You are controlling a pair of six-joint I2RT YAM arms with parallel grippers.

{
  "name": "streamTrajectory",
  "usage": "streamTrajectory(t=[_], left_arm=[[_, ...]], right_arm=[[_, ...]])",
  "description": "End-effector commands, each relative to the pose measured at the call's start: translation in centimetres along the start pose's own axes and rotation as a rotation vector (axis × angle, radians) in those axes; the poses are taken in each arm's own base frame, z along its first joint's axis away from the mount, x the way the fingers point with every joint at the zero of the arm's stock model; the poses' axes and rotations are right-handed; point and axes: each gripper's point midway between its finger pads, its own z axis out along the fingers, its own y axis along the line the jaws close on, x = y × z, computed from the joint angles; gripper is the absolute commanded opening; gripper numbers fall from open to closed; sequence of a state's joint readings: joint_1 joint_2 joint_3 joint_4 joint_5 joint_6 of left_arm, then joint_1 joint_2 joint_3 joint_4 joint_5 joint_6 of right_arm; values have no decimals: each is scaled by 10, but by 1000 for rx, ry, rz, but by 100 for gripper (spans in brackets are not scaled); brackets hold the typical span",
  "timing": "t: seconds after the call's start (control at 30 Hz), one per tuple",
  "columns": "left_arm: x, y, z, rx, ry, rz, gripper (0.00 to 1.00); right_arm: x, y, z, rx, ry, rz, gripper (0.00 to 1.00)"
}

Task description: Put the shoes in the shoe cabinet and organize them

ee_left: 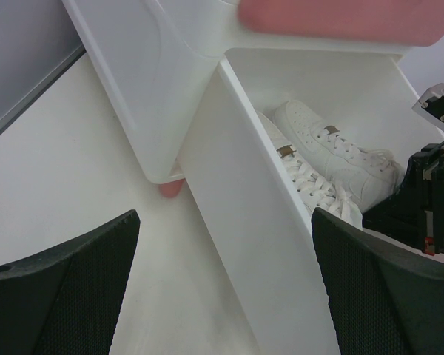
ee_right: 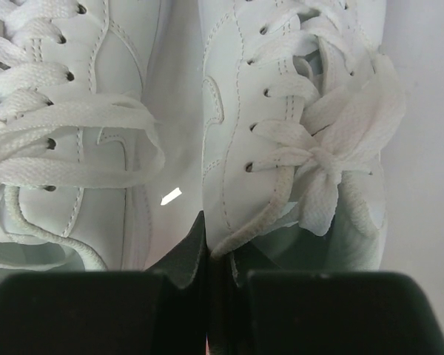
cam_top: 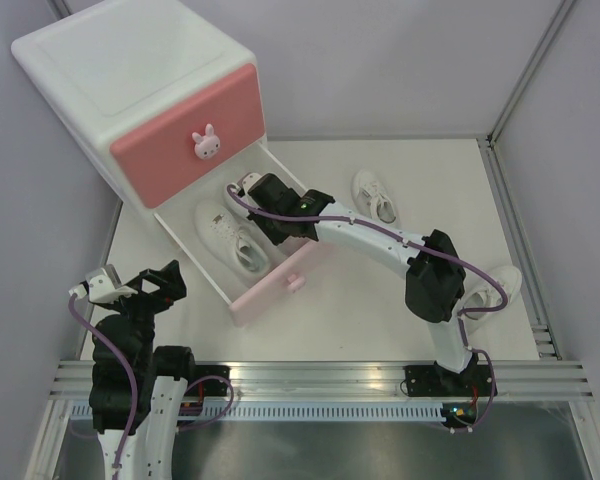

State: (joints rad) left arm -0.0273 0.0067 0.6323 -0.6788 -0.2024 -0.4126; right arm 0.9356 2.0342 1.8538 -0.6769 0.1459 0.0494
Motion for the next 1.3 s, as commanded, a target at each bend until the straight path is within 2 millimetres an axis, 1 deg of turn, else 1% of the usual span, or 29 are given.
streamTrajectory(t=[0.0,0.17,0.27,0.33,0.4,0.43,0.53,0.57,0.6,0.73,0.83,0.87,0.93,0.97,1.07,1.27], left_arm=[[-12,-4,-5,32,-61,21,100],[-11,-4,-5,32,-60,22,100],[-11,-4,-5,32,-61,21,100],[-12,-4,-5,35,-63,22,100],[-12,-4,-5,35,-63,21,100],[-12,-4,-5,35,-65,22,100],[-12,-5,-5,37,-64,22,100],[-12,-4,-5,35,-65,24,100],[-12,-4,-5,35,-65,22,100],[-12,-4,-5,35,-63,22,100],[-12,-4,-5,35,-65,24,100],[-12,-4,-5,35,-65,24,100],[-12,-4,-5,35,-63,24,100],[-12,-4,-5,35,-65,24,100],[-12,-4,-5,35,-65,24,100],[-12,-4,-5,36,-66,23,100]], right_arm=[[-63,-1,-22,-16,-240,27,1],[-65,-1,-19,-12,-247,11,1],[-56,1,-14,-25,-215,4,1],[-49,2,-13,-31,-193,0,4],[-43,3,-13,-43,-173,-7,9],[-38,5,-13,-51,-160,-13,14],[-35,6,-17,-60,-156,-15,23],[-35,6,-19,-63,-155,-14,28],[-33,7,-21,-67,-147,-15,31],[-34,7,-27,-73,-147,-15,44],[-39,7,-35,-77,-159,-11,46],[-44,6,-40,-77,-172,-11,47],[-45,5,-44,-71,-171,-9,47],[-50,4,-49,-68,-183,-9,47],[-53,4,-56,-78,-189,-11,47],[-58,5,-61,-81,-204,0,47]])
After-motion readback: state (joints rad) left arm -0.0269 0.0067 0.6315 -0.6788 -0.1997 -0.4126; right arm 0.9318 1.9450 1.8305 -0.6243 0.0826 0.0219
